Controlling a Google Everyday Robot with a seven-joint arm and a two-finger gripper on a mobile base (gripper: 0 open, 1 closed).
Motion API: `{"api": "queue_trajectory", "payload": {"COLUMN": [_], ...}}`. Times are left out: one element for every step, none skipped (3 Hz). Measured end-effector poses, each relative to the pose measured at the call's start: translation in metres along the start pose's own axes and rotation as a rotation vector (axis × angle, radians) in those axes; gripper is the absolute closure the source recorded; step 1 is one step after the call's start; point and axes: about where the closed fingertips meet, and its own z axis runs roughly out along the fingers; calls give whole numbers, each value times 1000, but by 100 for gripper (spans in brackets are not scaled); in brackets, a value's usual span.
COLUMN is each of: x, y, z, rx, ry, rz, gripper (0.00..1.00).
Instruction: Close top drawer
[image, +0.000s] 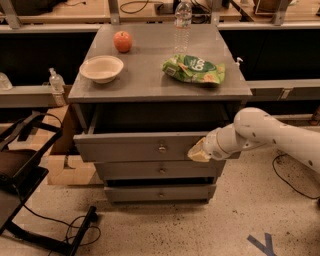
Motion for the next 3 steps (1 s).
{"api": "queue_trajectory", "payload": {"x": [-5,-5,-10], "y": [-23,-24,-67], "z": [1,0,6], "rx": [17,19,38], "ry": [-18,-19,-37], "rz": [5,6,31], "gripper": [100,100,100]}}
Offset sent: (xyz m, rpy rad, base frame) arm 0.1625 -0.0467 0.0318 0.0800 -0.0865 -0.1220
